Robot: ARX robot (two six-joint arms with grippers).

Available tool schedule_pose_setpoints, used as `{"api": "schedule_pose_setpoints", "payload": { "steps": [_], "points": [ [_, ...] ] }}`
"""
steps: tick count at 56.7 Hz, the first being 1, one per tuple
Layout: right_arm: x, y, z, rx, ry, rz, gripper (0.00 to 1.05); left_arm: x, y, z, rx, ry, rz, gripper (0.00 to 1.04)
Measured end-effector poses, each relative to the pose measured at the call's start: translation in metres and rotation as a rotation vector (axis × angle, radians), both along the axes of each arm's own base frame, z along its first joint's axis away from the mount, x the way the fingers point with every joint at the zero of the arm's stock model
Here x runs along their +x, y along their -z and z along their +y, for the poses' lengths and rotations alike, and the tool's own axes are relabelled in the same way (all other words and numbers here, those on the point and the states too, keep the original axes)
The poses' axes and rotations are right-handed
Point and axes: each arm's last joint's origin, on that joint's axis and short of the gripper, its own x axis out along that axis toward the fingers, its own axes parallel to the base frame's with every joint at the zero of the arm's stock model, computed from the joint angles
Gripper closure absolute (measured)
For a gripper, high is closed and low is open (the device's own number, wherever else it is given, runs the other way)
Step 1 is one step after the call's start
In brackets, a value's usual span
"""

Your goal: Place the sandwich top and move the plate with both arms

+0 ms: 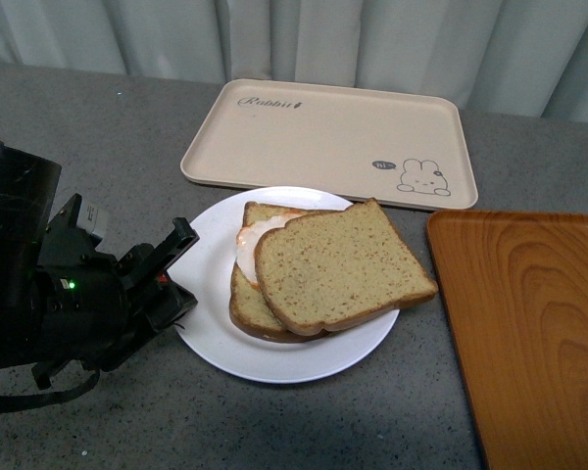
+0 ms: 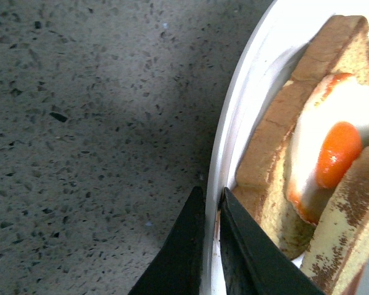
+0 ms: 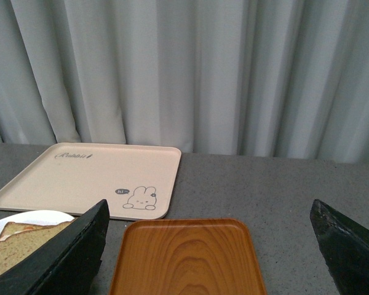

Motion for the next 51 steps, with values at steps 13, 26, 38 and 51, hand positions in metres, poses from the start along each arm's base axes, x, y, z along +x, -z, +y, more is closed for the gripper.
{"api": "schedule_pose_setpoints", "payload": {
  "steps": [13,26,38,51],
  "points": [
    [0.000,0.000,0.000,0.000,0.000,0.000,0.09,0.001,-0.002,0.002,-0.047,-0.008,-0.023,1.00],
    [0.000,0.000,0.000,0.000,0.000,0.000,0.09,-0.005,0.003,0.011,-0.121,-0.034,-0.039,1.00],
    [0.000,0.000,0.000,0.000,0.000,0.000,0.09,-0.013,0.004,0.028,-0.219,-0.129,-0.087,1.01],
    [0.000,0.000,0.000,0.000,0.000,0.000,0.09,-0.021,-0.005,0.046,-0.351,-0.222,-0.180,1.01]
  ]
}}
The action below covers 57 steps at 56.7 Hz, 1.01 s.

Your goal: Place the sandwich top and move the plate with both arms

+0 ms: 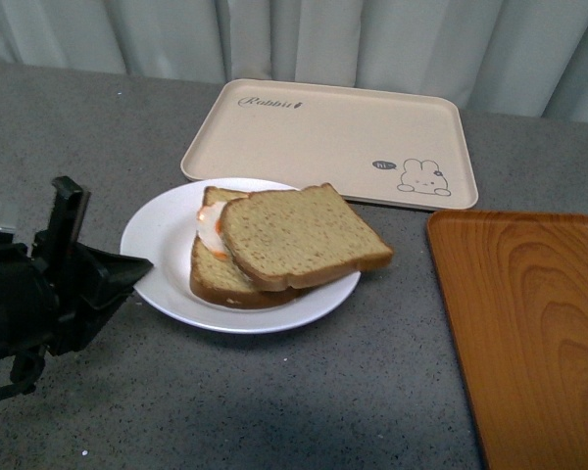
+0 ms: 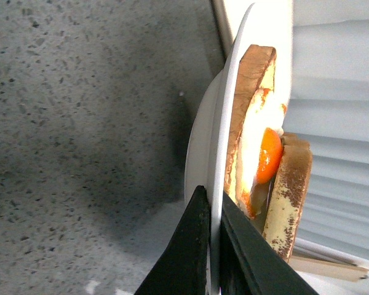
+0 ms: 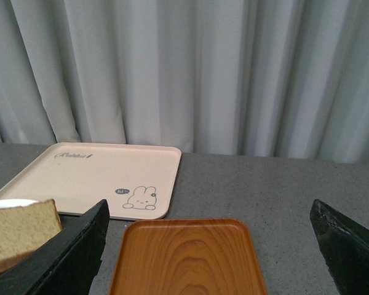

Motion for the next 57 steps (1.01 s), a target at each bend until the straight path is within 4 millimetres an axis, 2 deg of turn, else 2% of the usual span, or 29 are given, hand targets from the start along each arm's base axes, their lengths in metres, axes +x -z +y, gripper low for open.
{"api": "schedule_pose_setpoints", "payload": {
  "steps": [8,19,23,36,44,57],
  "points": [
    [0.000,0.000,0.000,0.000,0.000,0.000,0.09,-0.002,-0.006,0.003,-0.075,0.007,-0.059,1.01],
    [0.000,0.000,0.000,0.000,0.000,0.000,0.09,-0.002,-0.007,0.003,-0.076,0.004,-0.066,1.01],
    [0.000,0.000,0.000,0.000,0.000,0.000,0.09,0.004,-0.006,0.001,-0.095,-0.013,-0.063,1.01],
    [0.000,0.000,0.000,0.000,0.000,0.001,0.09,0.066,-0.019,-0.022,-0.154,-0.012,-0.140,1.01],
    [0.000,0.000,0.000,0.000,0.000,0.000,0.09,0.093,-0.021,-0.038,-0.150,0.001,-0.144,1.01],
    [0.000,0.000,0.000,0.000,0.000,0.000,0.09,0.152,-0.004,-0.066,-0.096,-0.056,-0.119,1.01]
  ]
}}
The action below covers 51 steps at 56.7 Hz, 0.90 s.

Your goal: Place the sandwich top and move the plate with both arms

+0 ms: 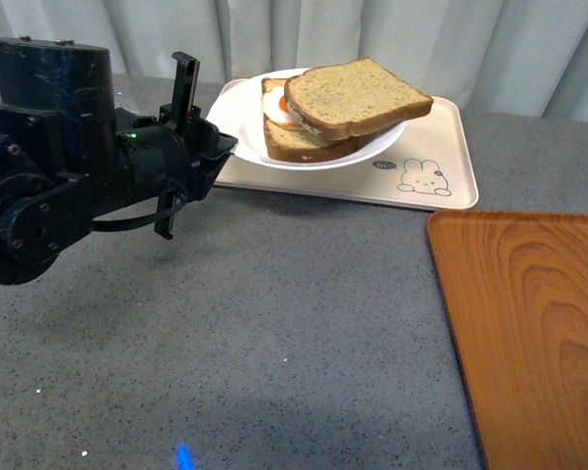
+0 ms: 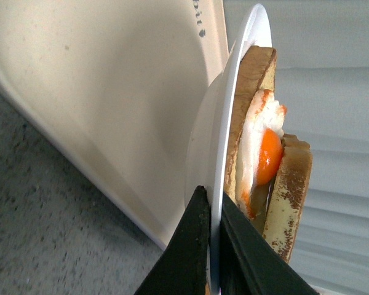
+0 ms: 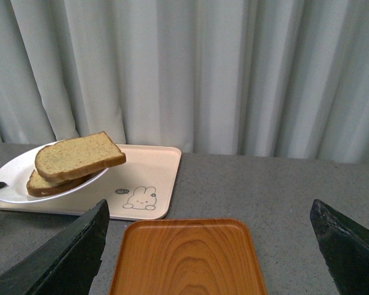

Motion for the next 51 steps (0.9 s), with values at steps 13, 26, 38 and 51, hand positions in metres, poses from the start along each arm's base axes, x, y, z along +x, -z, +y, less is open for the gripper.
{"api": "schedule_pose_setpoints", "payload": {
  "steps": [13,26,38,51],
  "points": [
    [0.000,0.000,0.000,0.000,0.000,0.000,0.09,0.033,0.010,-0.014,0.013,-0.042,0.016,1.01],
    [0.000,0.000,0.000,0.000,0.000,0.000,0.09,0.038,0.023,-0.023,0.048,-0.037,0.073,1.01],
    [0.000,0.000,0.000,0.000,0.000,0.000,0.09,0.038,0.024,-0.027,0.067,-0.039,0.094,0.97],
    [0.000,0.000,0.000,0.000,0.000,0.000,0.09,0.020,0.023,-0.021,0.070,-0.039,0.104,0.62]
  ]
}}
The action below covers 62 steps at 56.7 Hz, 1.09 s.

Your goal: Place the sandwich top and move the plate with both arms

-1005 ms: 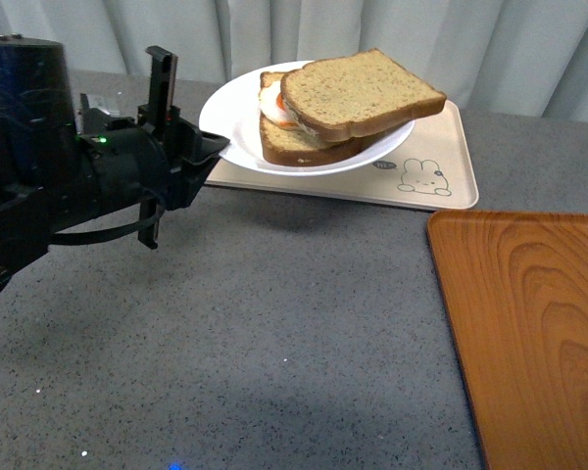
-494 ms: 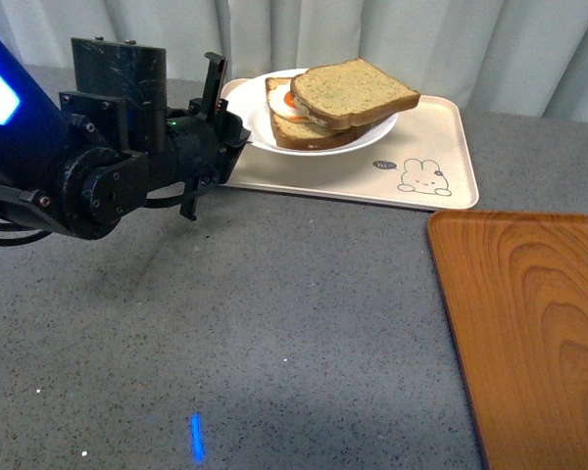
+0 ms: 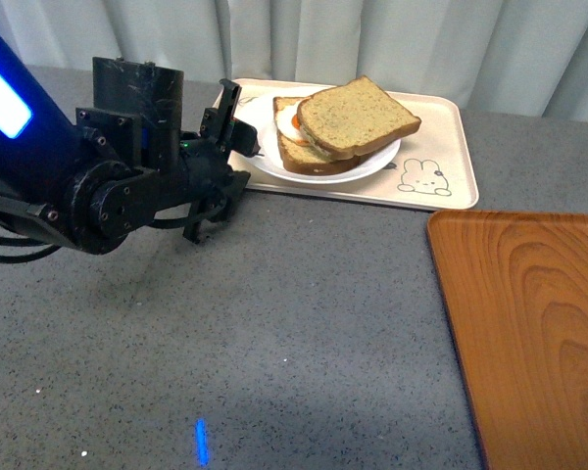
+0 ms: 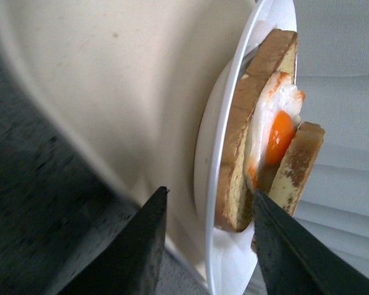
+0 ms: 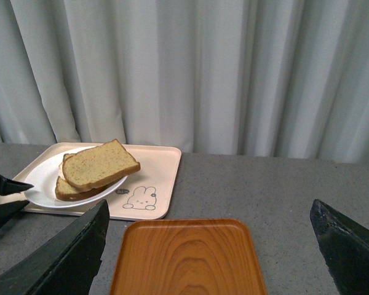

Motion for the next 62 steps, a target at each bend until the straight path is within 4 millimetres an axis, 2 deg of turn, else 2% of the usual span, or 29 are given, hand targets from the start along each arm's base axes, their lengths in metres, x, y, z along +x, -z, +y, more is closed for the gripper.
{"api": "schedule_pose_setpoints", "payload": {
  "steps": [8,15,18,21,27,38,45,51,57,62],
  "points": [
    [0.000,0.000,0.000,0.000,0.000,0.000,0.09,-0.018,-0.011,0.010,0.052,0.000,0.032,0.41],
    [0.000,0.000,0.000,0.000,0.000,0.000,0.09,-0.037,-0.034,0.026,0.091,-0.006,0.026,0.21],
    [0.000,0.000,0.000,0.000,0.000,0.000,0.09,-0.053,-0.050,0.035,0.140,-0.005,0.008,0.10],
    [0.000,0.000,0.000,0.000,0.000,0.000,0.09,-0.067,-0.060,0.042,0.222,-0.004,-0.020,0.05],
    [0.000,0.000,0.000,0.000,0.000,0.000,0.09,-0.098,-0.072,0.053,0.359,0.040,-0.057,0.07],
    [0.000,0.000,0.000,0.000,0.000,0.000,0.09,-0.175,-0.084,0.084,0.593,0.105,-0.092,0.06],
    [0.000,0.000,0.000,0.000,-0.001,0.000,0.09,-0.180,-0.092,0.087,0.631,0.104,-0.133,0.06],
    [0.000,0.000,0.000,0.000,0.000,0.001,0.09,-0.181,-0.090,0.087,0.679,0.109,-0.147,0.08],
    [0.000,0.000,0.000,0.000,0.000,0.000,0.09,-0.197,-0.078,0.094,0.902,0.022,-0.278,0.34],
    [0.000,0.000,0.000,0.000,0.000,0.000,0.09,-0.212,-0.092,0.102,1.047,-0.031,-0.435,0.57]
  ]
}}
